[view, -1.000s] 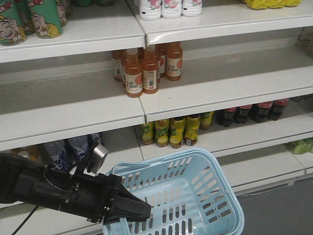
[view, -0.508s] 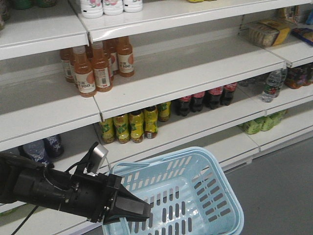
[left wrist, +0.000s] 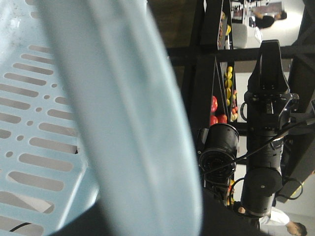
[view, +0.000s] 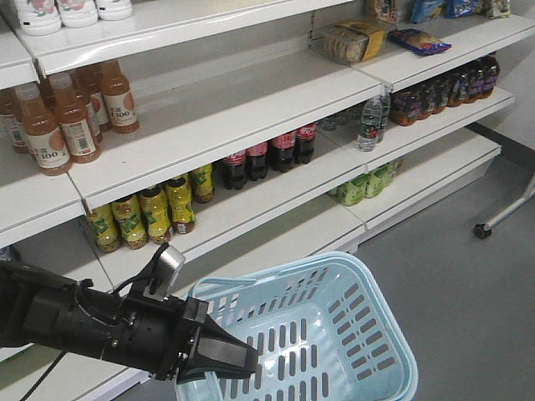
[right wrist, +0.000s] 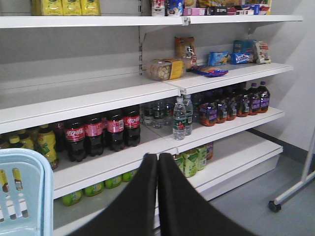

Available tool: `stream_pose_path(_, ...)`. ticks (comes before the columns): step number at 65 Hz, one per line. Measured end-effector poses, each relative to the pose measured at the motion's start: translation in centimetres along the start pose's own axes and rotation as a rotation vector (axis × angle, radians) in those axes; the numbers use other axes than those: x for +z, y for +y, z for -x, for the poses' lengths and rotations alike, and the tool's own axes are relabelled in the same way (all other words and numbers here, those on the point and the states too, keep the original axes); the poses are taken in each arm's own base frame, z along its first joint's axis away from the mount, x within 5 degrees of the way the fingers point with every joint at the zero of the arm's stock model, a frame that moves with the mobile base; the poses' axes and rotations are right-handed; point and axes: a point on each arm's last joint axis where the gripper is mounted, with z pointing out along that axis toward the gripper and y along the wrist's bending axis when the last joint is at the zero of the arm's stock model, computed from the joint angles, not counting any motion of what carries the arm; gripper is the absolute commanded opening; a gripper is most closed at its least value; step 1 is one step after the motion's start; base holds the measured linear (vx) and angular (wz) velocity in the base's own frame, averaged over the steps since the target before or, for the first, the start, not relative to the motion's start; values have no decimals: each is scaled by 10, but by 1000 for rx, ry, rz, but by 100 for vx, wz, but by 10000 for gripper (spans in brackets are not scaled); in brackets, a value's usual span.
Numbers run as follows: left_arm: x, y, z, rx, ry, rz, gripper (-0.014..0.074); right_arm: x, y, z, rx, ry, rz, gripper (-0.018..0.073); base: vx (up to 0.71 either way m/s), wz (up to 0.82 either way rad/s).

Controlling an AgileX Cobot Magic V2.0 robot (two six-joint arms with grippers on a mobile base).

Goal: Place coke in basket with both arms
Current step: 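Turn the base away from the shelf while holding the basket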

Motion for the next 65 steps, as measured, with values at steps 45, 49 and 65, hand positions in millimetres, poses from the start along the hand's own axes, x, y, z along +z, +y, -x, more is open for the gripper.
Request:
stream_pose_path(45,0,0,0,1,0,0,-8,0,0,0,0,0,0,-10,-4,-27)
stream_pose_path(49,0,0,0,1,0,0,-8,0,0,0,0,0,0,-10,-2,-35)
stream_pose_path(65,0,0,0,1,0,0,-7,0,0,0,0,0,0,-10,-2,-37)
